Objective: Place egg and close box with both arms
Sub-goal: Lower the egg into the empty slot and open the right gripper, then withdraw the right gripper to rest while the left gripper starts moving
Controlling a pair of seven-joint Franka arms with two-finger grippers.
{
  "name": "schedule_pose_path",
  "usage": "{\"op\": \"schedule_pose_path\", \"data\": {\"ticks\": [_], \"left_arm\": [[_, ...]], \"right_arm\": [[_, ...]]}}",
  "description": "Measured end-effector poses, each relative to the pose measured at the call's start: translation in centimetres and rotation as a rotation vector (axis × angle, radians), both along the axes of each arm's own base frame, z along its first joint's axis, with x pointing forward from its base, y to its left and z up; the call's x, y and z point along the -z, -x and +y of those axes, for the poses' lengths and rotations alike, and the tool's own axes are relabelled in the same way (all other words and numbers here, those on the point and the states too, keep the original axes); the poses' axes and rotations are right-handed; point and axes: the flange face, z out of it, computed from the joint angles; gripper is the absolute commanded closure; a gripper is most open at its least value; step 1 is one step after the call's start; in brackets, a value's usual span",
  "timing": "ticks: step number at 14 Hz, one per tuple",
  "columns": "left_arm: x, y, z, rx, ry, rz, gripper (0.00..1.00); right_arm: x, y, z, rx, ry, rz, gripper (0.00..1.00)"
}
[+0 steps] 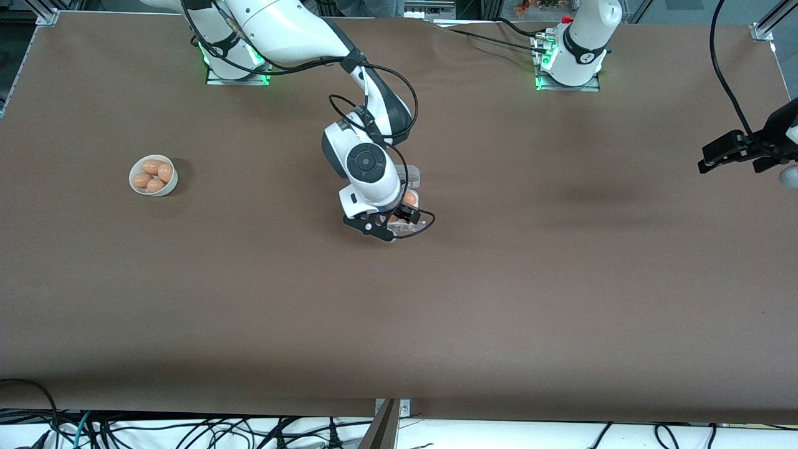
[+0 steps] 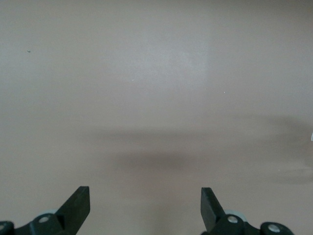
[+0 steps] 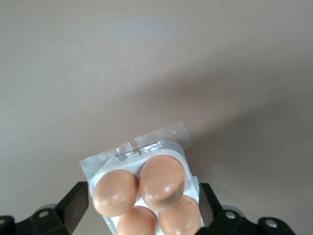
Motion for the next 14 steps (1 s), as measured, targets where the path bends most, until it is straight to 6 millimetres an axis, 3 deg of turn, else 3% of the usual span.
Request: {"op": "schedule_pose_path", "data": {"ticks": [5,9,14], "left_arm": [[0.0,0.0,0.3,-0.005,0.000,-0.001,0.00],[0.0,0.0,0.6,-0.010,0.000,0.000,0.00],[0.3,-0.1,0.6,-0.010,0.000,0.005,0.00]], "right_arm": [[-1.9,-4.1,-3.6,0.049,-0.016,-0.039,0.00],[-4.6,-7.6,-7.9,0.056,-0.010,-0.082,0.00],[-5.8,-9.9,-14.4,-0.056,0.092,-0.027,0.00]]}}
